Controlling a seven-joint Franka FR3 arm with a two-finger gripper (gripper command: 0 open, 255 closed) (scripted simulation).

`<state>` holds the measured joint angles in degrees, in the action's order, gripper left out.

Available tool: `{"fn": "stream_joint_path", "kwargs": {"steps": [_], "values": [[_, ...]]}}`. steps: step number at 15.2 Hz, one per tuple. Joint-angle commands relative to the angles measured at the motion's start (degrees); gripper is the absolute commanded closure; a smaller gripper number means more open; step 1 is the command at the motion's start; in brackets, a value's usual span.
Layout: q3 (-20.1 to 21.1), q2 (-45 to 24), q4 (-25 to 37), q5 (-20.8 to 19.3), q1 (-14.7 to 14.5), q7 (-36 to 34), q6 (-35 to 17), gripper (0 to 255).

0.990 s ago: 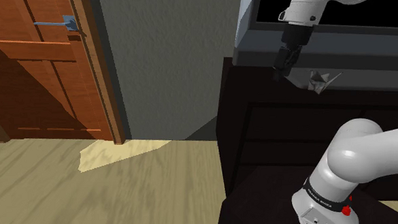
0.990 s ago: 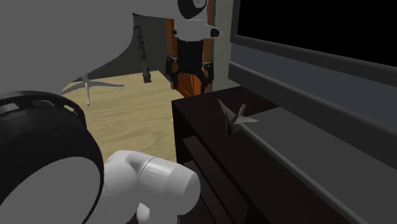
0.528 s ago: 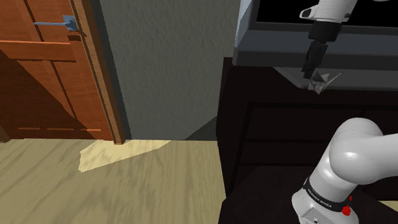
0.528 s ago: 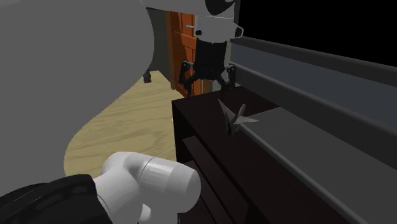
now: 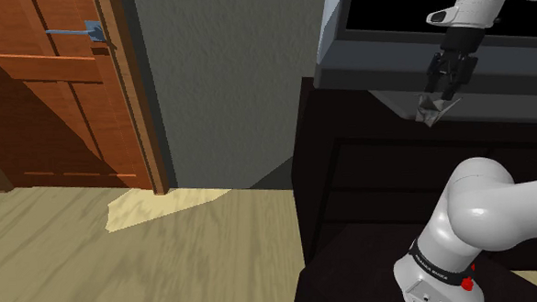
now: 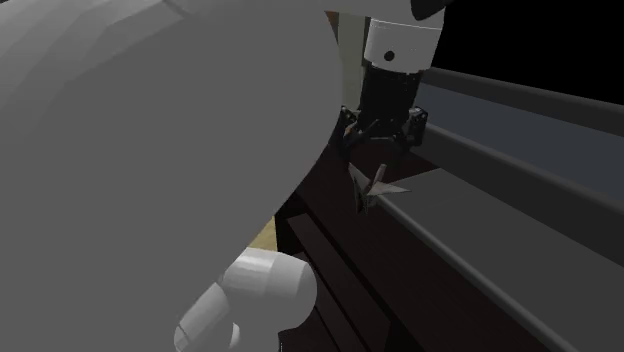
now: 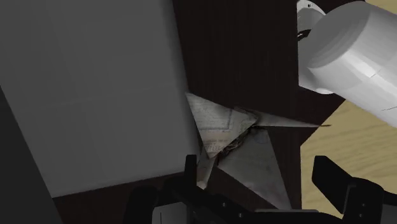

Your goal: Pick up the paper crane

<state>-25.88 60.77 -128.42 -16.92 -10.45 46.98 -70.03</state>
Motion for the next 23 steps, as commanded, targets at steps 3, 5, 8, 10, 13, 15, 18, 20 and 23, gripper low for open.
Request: {"fn": "stream_joint_path", "kwargs": {"steps": [3,5,8,10,13,15,18,20,23], "values": [[-1.5,1.4,-3.0,-1.5,0.0,1.4,-1.7,0],[-2.0,2.2,-4.9,-2.0,0.3,1.3,-2.8,0],[-2.3,2.8,-6.3,-2.4,0.6,1.3,-3.7,0],[-2.3,2.9,-6.4,-2.3,0.6,1.2,-3.8,255],[-2.2,2.8,-6.5,-2.3,0.5,1.2,-3.8,255],[-2.2,2.9,-6.5,-2.3,0.6,1.2,-3.8,255],[-2.3,2.8,-6.3,-2.4,0.6,1.3,-3.7,255],[-1.9,2.0,-4.5,-1.9,0.3,1.3,-2.6,255],[-1.3,0.8,-1.6,-1.2,-0.2,1.4,-1.0,255]]}}
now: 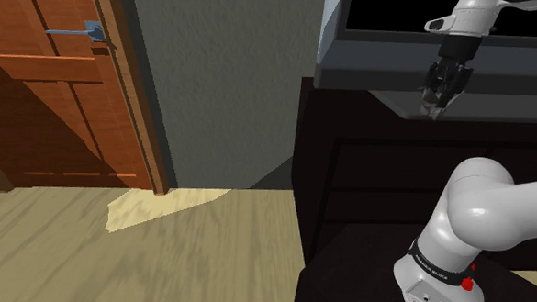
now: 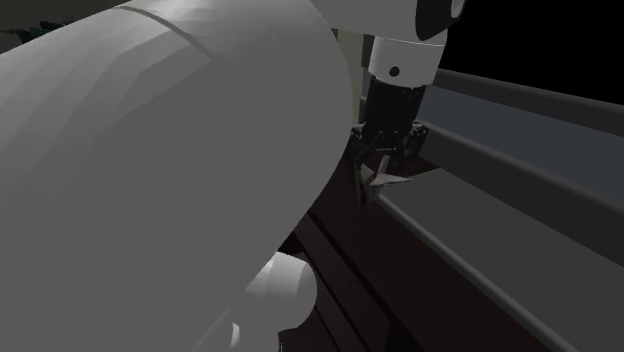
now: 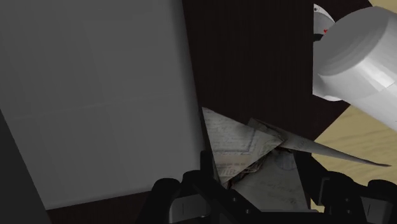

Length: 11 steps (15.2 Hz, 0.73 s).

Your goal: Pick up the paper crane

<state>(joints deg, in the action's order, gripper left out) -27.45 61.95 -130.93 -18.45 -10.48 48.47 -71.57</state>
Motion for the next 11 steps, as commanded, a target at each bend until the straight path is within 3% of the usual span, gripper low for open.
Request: {"fn": "stream_joint_path", "kwargs": {"steps": [1,11], "values": [[0.5,-0.8,1.9,0.6,-0.3,-0.1,1.1,255],[1.9,-5.2,11.2,2.4,-1.6,0.3,6.1,255]]}}
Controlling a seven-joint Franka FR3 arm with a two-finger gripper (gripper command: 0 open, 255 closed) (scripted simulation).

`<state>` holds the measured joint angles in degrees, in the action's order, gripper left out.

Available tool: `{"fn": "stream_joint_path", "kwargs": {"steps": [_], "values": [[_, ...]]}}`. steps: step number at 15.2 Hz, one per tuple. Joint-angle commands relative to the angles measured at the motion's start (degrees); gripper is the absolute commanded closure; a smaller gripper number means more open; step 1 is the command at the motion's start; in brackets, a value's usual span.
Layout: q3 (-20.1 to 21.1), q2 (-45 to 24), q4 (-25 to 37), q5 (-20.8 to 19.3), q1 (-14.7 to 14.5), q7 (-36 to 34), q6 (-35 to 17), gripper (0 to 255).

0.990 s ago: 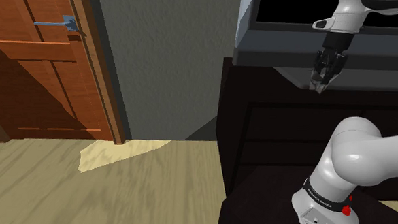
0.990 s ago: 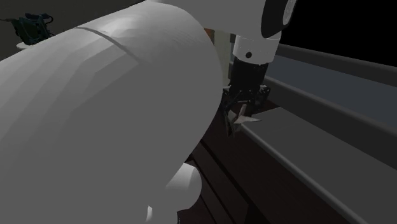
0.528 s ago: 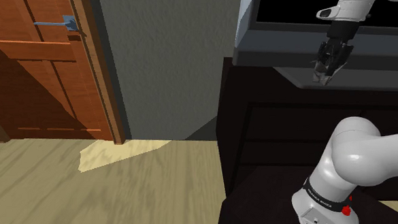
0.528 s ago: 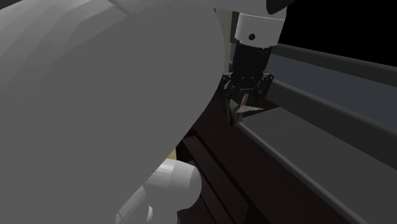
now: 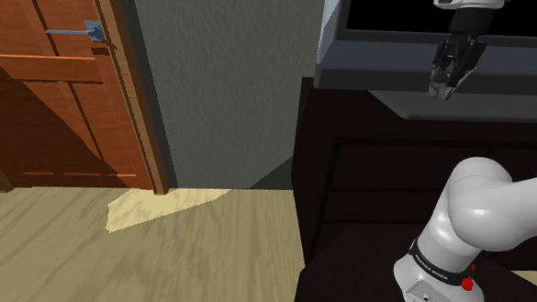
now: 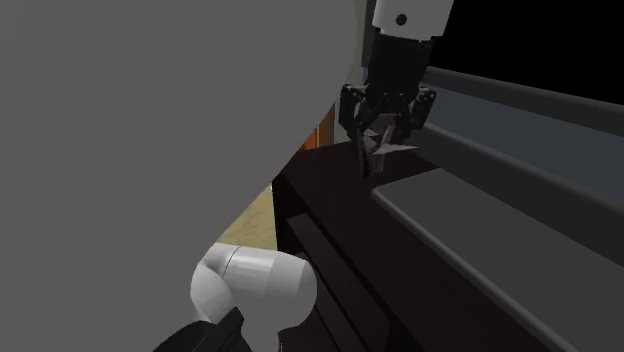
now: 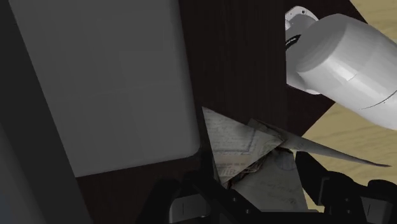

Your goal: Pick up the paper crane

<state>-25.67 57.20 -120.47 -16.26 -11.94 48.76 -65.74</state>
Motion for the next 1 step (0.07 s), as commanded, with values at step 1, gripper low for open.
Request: {"fn": "stream_joint_path", "kwargs": {"steps": [1], "values": [[0.1,-0.4,0.7,0.2,-0.1,0.0,0.3,255]]}}
